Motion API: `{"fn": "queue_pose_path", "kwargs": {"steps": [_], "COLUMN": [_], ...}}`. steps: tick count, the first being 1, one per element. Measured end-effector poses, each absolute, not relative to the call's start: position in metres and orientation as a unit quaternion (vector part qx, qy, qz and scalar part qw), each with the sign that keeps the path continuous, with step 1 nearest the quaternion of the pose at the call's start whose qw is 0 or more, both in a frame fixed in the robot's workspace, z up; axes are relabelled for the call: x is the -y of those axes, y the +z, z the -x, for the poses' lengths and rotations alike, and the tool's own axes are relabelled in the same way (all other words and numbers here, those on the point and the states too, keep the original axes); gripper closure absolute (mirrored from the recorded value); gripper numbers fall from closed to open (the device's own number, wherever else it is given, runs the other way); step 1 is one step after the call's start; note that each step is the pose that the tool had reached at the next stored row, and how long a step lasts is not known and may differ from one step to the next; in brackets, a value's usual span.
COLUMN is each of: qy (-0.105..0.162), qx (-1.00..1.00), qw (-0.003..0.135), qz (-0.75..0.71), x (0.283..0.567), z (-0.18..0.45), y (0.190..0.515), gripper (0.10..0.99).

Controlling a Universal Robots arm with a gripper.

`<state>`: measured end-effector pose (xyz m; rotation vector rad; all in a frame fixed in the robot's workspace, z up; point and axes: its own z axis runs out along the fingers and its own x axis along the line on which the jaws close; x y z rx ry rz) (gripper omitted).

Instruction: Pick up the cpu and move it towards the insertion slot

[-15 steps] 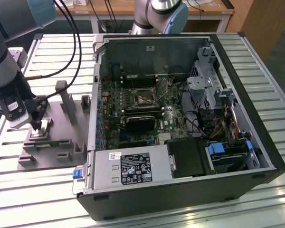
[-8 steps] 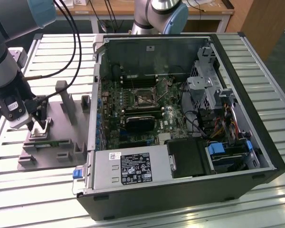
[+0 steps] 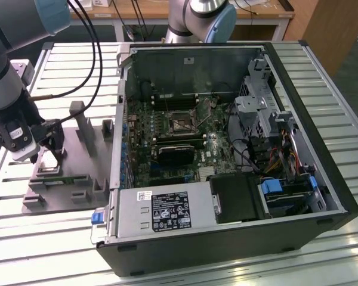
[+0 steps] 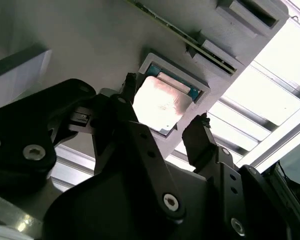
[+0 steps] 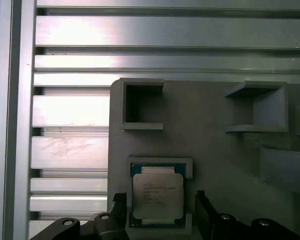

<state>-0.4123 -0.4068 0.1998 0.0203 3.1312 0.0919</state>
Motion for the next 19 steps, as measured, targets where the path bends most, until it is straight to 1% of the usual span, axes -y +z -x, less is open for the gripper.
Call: {"fn": "queue_pose_path", "kwargs": {"steps": [5, 19], "qy": [0.029, 0.029], "qx": [-1.0, -1.0], "qw": [0.008, 0.009], "qz": [-0.006, -0.006], "x": [0.407, 0.404], "z": [0.413, 0.413], "y": [0.193, 0.185], "gripper": [0.439, 0.439]}}
